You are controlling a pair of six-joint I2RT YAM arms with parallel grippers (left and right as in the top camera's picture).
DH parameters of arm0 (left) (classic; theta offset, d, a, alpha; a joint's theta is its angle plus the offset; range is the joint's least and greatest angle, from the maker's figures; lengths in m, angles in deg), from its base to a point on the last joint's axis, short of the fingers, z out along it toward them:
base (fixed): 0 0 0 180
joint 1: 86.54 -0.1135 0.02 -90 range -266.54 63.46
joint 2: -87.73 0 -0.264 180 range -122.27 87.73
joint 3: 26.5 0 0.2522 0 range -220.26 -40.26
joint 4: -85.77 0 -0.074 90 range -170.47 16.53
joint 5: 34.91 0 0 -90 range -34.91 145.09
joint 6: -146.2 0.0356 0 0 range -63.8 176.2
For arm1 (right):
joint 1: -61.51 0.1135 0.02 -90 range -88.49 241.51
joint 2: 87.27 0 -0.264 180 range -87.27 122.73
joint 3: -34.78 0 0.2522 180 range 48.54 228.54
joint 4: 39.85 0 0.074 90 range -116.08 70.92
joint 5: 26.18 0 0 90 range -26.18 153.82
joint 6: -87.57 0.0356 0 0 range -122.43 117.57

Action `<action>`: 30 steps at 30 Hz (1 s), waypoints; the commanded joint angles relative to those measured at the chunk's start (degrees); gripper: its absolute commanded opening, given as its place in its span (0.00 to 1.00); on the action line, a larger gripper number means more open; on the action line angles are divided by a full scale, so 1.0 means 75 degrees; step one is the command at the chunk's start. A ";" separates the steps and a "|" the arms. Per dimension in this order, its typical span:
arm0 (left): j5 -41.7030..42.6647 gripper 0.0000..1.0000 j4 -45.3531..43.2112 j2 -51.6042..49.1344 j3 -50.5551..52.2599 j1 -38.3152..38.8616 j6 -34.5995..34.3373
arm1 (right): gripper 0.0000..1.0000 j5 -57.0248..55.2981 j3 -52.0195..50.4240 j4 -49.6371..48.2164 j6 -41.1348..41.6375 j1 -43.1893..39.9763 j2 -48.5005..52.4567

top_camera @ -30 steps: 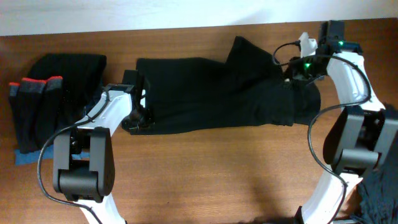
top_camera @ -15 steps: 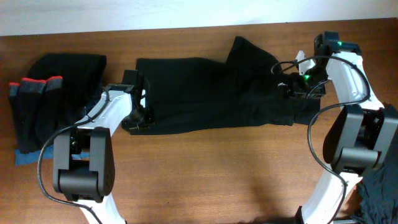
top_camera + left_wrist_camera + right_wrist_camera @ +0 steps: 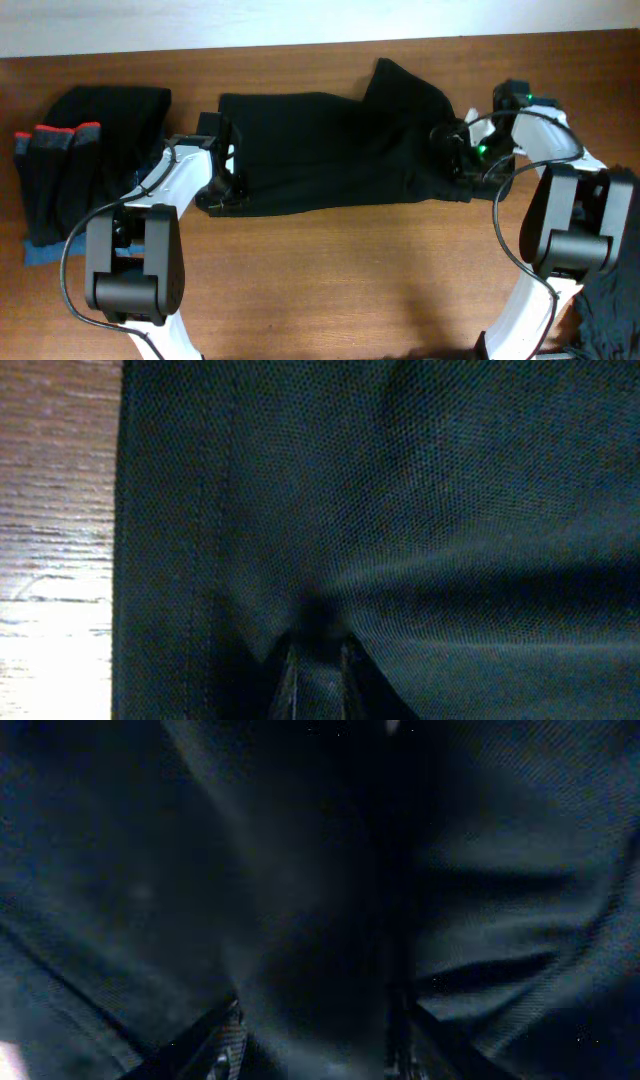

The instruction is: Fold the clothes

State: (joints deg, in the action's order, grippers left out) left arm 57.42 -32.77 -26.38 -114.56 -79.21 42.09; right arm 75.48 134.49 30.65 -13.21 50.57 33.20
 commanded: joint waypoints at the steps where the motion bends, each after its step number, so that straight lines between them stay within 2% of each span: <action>1: -0.0592 0.17 0.0210 -0.0312 0.0405 -0.0026 0.0093 | 0.53 -0.0233 -0.0431 -0.0087 -0.0070 -0.0052 -0.0117; 6: -0.0775 0.20 0.0143 -0.0312 0.0405 -0.0032 0.0093 | 0.52 -0.0554 -0.0769 0.0006 0.0224 -0.0052 -0.0119; 14: -0.0772 0.20 0.0125 -0.0312 0.0405 -0.0032 0.0093 | 0.51 -0.1067 -0.0793 0.1256 0.0358 -0.0052 -0.0119; 18: -0.0769 0.20 0.0175 -0.0312 0.0405 -0.0032 0.0093 | 0.48 -0.1250 -0.0793 0.1411 0.0358 -0.0052 -0.0119; 21: -0.0775 0.11 0.0420 -0.0312 0.0405 -0.0032 0.0093 | 0.49 -0.1250 -0.0793 0.1378 0.0358 -0.0052 -0.0119; 24: -0.0766 0.06 0.0685 -0.0312 0.0405 -0.0047 0.0076 | 0.49 -0.1311 -0.0793 0.1381 0.0361 -0.0061 -0.0119; 30: -0.0746 0.04 0.1405 -0.0312 0.0405 -0.0067 -0.0662 | 0.49 -0.1480 -0.0790 0.1381 0.0449 -0.0122 -0.0119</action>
State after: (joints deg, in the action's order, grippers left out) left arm 54.14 -24.55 -26.35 -114.30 -78.95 40.41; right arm 67.28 129.07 41.07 -10.79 50.47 31.82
